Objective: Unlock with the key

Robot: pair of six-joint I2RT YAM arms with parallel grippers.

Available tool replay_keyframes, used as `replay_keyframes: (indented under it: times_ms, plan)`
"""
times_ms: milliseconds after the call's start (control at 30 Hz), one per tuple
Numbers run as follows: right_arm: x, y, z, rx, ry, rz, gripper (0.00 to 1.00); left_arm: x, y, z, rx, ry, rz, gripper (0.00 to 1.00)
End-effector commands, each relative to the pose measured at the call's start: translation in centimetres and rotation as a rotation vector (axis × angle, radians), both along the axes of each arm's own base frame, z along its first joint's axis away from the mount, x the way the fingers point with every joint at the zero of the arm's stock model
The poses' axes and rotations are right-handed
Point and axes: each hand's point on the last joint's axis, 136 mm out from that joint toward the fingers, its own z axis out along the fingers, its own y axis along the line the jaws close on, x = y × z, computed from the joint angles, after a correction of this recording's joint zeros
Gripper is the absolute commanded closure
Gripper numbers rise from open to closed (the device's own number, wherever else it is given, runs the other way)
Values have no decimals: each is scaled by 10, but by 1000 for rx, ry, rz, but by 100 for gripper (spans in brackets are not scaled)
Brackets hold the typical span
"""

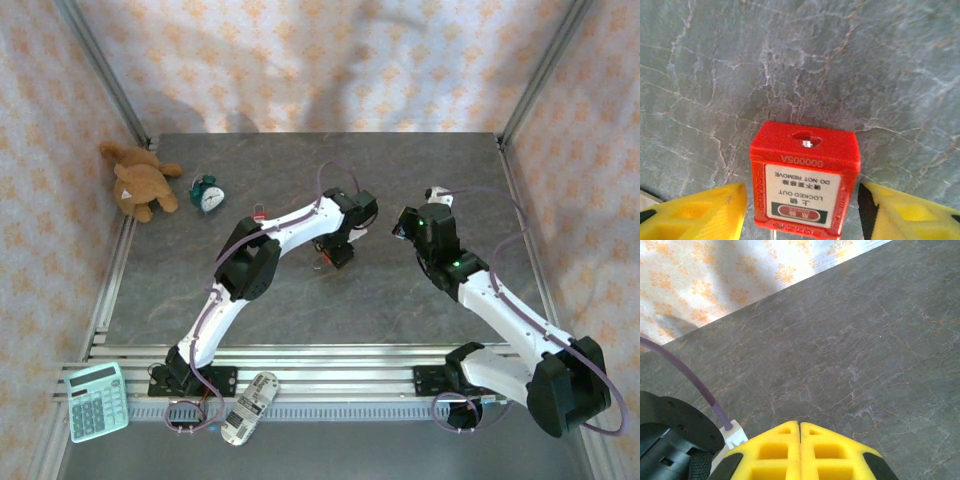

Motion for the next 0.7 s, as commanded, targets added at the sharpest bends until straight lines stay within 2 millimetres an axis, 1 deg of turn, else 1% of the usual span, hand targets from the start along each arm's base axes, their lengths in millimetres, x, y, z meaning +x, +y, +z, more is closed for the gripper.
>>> replay_keyframes:
  times_ms: [0, 233, 433, 567, 667]
  plan:
    - [-2, -10, 1, -25, -9, -32, 100, -3, 12, -2, 14, 44, 51, 40]
    - [-1, -9, 1, -23, -9, -30, 100, -6, 14, -8, 12, 65, 54, 54]
    - [-2, -8, 3, -22, -10, -25, 100, -10, 15, -10, 2, 68, 54, 59]
    - [-2, -7, 4, -18, -6, -20, 100, -4, 14, 1, -28, 8, 63, 60]
    - [-2, -5, 4, -12, -1, -11, 100, 3, 11, 15, -75, -67, 68, 61]
